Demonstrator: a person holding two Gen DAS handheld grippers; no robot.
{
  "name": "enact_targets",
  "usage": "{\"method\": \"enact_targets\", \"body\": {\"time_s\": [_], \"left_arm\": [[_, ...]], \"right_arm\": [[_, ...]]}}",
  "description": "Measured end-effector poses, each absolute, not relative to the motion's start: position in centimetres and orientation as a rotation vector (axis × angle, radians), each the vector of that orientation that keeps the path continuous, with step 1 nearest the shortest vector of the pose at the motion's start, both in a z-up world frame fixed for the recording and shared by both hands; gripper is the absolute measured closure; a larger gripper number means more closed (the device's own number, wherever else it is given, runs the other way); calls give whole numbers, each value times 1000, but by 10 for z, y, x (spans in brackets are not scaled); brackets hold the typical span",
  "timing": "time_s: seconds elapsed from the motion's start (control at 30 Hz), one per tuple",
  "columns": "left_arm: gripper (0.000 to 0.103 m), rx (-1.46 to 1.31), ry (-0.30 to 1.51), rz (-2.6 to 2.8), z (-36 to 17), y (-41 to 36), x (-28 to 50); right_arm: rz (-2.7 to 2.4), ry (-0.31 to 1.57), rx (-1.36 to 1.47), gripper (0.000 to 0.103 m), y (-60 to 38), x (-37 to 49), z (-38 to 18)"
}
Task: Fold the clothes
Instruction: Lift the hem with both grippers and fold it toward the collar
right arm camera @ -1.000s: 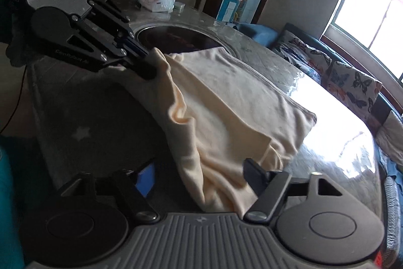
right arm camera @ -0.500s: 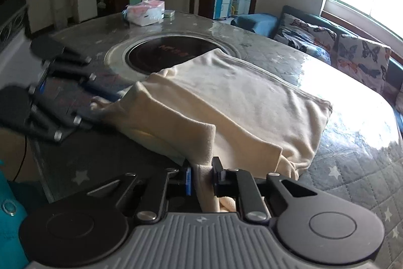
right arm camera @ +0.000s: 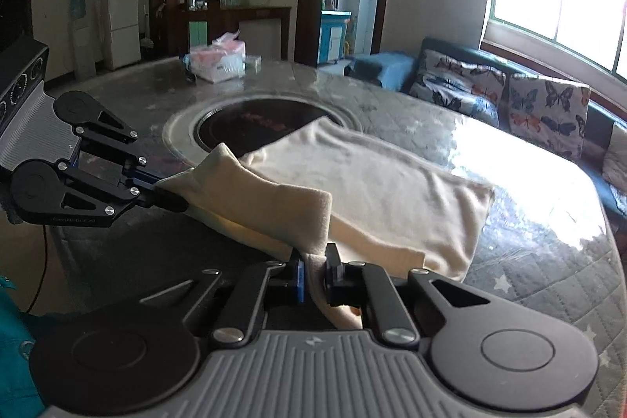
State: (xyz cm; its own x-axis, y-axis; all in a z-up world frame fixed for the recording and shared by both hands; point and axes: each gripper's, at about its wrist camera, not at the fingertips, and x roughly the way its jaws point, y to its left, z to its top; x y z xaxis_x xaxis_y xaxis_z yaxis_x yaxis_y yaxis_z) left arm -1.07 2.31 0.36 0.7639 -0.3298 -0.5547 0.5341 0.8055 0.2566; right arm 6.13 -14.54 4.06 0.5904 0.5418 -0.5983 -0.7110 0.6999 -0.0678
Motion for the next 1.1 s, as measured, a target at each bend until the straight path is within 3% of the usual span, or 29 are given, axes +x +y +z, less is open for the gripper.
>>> {"method": "enact_targets", "body": {"time_s": [0.5, 0.8, 1.1], "left_arm": [[97, 312, 489, -559, 44, 37, -80], [97, 285, 450, -463, 53, 41, -7], [97, 281, 593, -282, 12, 35, 102]], "right_arm": [[832, 565, -349, 95, -157, -17, 86], [793, 536, -339, 95, -141, 45, 98], [724, 616, -324, 95, -107, 159, 66]]}}
